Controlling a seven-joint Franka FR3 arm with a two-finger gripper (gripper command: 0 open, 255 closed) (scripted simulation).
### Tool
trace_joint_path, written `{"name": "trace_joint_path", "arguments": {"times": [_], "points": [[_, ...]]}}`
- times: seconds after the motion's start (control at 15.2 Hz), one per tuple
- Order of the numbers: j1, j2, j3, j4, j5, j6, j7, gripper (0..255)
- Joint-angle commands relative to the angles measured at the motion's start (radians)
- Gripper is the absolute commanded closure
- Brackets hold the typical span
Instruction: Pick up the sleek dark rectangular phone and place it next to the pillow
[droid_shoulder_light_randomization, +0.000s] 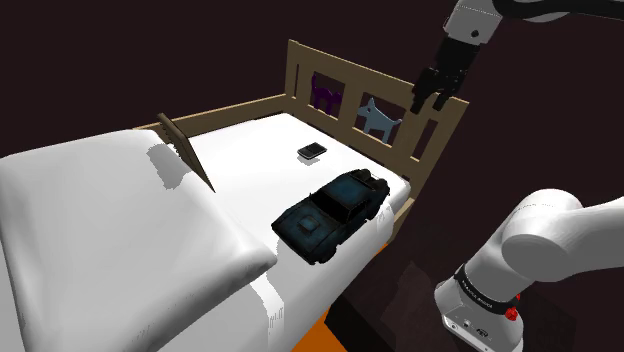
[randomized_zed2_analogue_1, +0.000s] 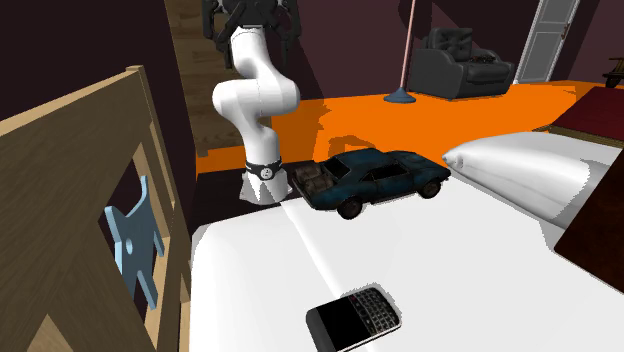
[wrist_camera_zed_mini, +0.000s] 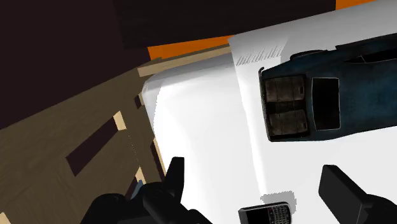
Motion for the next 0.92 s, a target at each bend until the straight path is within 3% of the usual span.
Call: {"name": "trace_joint_path", "arguments": {"times": [0.0, 0.4, 0.86], "points": [[0.0, 0.0, 0.0, 0.0, 0.0, 0.0, 0.0, 0], [-0.035, 0.152, 0.102, -0.019, 0.067, 0.165, 0.27, 0], [-0.078, 0.388, 0.196, 0.039, 0.101, 0.341, 0.573, 0]]}}
